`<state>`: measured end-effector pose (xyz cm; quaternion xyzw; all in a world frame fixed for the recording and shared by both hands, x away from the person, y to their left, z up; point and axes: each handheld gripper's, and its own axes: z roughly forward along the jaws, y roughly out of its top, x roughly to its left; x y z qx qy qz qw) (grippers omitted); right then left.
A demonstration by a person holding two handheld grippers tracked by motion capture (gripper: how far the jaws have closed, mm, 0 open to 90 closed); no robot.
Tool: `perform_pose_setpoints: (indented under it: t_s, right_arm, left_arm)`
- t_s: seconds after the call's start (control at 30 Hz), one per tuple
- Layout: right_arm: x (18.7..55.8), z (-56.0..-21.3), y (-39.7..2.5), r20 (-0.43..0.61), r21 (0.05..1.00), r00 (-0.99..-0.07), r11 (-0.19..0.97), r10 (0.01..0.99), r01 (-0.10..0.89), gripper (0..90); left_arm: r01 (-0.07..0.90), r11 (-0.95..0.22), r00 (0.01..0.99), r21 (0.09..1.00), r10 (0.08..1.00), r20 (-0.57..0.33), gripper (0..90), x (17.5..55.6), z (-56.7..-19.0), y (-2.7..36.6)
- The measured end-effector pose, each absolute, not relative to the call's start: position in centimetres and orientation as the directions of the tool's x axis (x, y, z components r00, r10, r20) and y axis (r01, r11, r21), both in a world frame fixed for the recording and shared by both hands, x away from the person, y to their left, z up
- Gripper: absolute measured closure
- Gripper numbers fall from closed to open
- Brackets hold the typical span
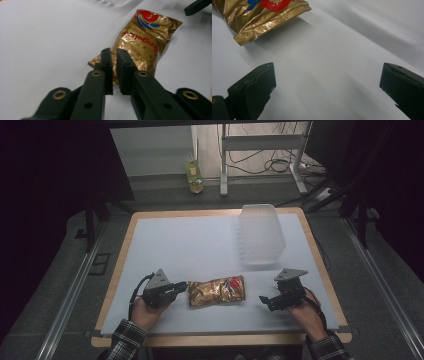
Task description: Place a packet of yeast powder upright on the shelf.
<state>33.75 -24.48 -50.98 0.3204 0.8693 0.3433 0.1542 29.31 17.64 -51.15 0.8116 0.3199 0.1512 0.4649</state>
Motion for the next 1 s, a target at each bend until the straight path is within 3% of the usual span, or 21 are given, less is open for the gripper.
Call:
perform_pose_setpoints:
  t_s: [0.1,0.7,1.0]
  right_arm:
    - [33.8,-51.0,-24.4,-0.049,0.697,-0.750,0.560,0.660,0.448,0.5]
    - [33.7,-51.1,-24.1,-0.048,0.696,-0.756,0.565,0.653,0.443,0.7]
    - [33.7,-51.2,-23.9,-0.049,0.690,-0.758,0.571,0.651,0.446,0.9]
  left_arm:
    - [0.378,-0.375,0.758,0.846,0.650,-0.051,89.5,29.4,-51.2,17.2]
    - [0.434,-0.393,0.792,0.811,0.596,-0.135,89.6,30.7,-53.1,15.1]
    - [0.465,-0.432,0.779,0.773,0.614,-0.126,90.0,30.8,-53.8,15.1]
